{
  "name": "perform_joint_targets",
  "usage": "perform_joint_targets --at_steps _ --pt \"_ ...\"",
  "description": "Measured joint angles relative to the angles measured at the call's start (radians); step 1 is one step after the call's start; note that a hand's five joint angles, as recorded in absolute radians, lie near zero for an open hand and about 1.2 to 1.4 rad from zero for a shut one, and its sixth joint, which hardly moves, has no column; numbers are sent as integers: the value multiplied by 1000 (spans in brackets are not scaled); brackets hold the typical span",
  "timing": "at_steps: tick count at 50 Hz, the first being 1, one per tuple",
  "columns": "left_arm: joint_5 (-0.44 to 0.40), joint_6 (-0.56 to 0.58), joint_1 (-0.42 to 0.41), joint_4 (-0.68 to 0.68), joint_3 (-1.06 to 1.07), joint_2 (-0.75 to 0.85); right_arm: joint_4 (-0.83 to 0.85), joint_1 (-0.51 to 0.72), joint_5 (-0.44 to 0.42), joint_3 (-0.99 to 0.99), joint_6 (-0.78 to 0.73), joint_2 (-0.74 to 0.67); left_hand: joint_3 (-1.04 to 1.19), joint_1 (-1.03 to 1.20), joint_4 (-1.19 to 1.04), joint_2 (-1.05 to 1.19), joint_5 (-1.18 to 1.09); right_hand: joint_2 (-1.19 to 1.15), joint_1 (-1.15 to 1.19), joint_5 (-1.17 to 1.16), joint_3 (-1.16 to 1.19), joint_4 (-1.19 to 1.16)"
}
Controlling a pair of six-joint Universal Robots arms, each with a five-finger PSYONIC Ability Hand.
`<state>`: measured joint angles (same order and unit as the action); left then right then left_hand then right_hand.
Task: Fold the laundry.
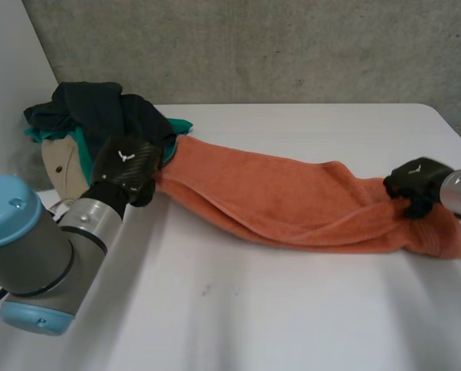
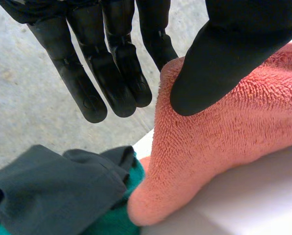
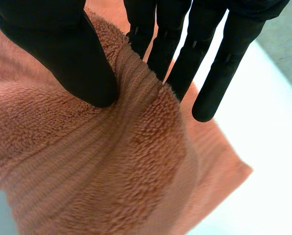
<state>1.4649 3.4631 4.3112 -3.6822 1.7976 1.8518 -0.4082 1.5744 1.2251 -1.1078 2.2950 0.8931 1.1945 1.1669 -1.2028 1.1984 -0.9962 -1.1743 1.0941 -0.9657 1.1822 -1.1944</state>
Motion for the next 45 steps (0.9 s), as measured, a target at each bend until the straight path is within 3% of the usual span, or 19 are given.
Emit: perform_joint_targets --at_steps 7,12,22,28,34,40,45 --pt "0 0 32 13 -13 -113 -24 -54 4 -28 9 196 0 0 0 0 0 0 0 -2 0 0" --pt "-24 -1 61 73 -32 -210 -137 -139 1 -61 -44 342 0 0 0 0 0 0 0 -6 1 -1" --pt "-148 2 74 339 -76 -240 -324 -243 -14 -198 -217 543 0 0 0 0 -4 0 0 -23 5 -3" --pt "-158 17 70 392 -109 -106 -281 -241 -24 -252 -208 535 0 0 0 0 -6 0 0 -23 5 -3" --pt "-151 37 50 394 -169 44 -185 -212 -41 -264 -128 433 0 0 0 0 -6 0 0 -27 5 -3" --pt "-134 52 32 379 -296 199 -43 -159 -36 -229 -40 318 0 0 0 0 -6 0 0 -27 5 -4" --pt "-62 57 28 317 -536 267 184 -69 -3 -113 72 266 1 0 0 1 -6 0 0 -27 5 -4"
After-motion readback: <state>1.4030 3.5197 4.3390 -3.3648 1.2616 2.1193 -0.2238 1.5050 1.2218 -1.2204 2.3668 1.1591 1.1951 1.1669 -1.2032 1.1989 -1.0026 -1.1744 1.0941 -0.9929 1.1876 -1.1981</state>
